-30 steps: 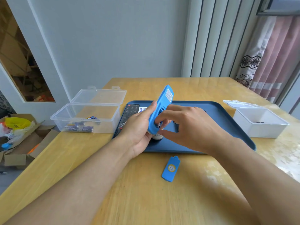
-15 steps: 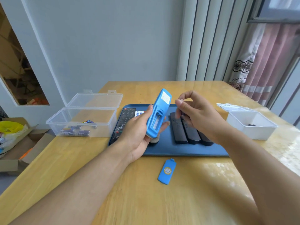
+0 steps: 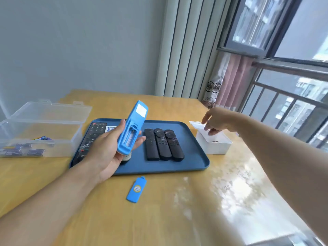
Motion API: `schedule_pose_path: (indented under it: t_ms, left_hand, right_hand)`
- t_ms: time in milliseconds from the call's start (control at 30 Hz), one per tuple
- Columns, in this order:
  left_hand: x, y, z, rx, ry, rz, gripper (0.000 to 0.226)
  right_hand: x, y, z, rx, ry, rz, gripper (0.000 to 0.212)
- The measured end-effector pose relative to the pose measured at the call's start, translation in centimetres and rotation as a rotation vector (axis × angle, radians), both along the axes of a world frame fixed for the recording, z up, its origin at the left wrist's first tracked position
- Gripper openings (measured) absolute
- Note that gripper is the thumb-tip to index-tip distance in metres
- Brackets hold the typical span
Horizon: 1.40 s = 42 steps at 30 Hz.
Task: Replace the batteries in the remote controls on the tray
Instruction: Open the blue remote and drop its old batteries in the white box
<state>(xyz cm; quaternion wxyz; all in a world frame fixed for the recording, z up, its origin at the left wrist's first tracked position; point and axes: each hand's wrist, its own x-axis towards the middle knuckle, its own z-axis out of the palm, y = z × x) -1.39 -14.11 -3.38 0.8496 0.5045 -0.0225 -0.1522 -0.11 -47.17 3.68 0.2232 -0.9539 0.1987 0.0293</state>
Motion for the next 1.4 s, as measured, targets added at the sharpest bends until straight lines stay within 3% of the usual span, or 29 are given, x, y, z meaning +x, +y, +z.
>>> schedule_pose_path:
  t_ms: [100,400,767,867,933,1033,1100,1167,1267,1400]
  left_hand:
    - [-0.1,-0.1,0.1,0.001,-0.012,-0.022,0.042]
    - [-0.4,-0.1,-0.1,0.067,-0.050,-0.028,0.041]
    - [-0.6,-0.2,-0.1,0.081,-0.026,-0.030,0.041]
    - [-0.7,-0.1,0.0,0.077,-0.026,-0.010,0.040]
    - [-0.6,0.0,0.0,0.093,-0.028,0.005,0.038]
    - [-0.4,0.1,-0.2,0.131,-0.043,0.013,0.035]
    - [-0.3,0.1,-0.2,0.135,-0.049,0.025,0.034]
    - [-0.1,0.2,-0.2,0.142,-0.052,0.047,0.034]
    - [0.1,0.5,-0.3,0.176,-0.063,0.069,0.034]
    - [0.2,0.6,-0.2,0.163,-0.027,0.069,0.035]
  right_hand:
    - [-0.6,-1.0,-1.3,-0.088,0.022,0.007,0.012]
    - [-1.6,-1.7,-3.1,-0.452,0.009,0.299,0.018]
    - [-0.6,-2.1,-4.3,-0.529,0.003,0.341,0.022]
    - [-0.4,-1.9,-4.1,-0.569,-0.024,0.302,0.034]
    - [-0.3,-1.4,-3.6,-0.651,-0.099,0.254,0.042]
    - [-0.6,1.7,-2.4,-0.627,-0.380,0.237,0.025]
    - [-1.8,5.4,-2.2,-0.448,-0.615,0.350,0.014]
    - [-3.6,10.0,-3.0,-0.328,-0.820,0.565,0.026]
    - [-5.3,15.6,-6.0,-0.349,-0.979,0.883,0.043]
    - [-4.5,18.0,-9.2,-0.414,-1.133,0.882,0.029]
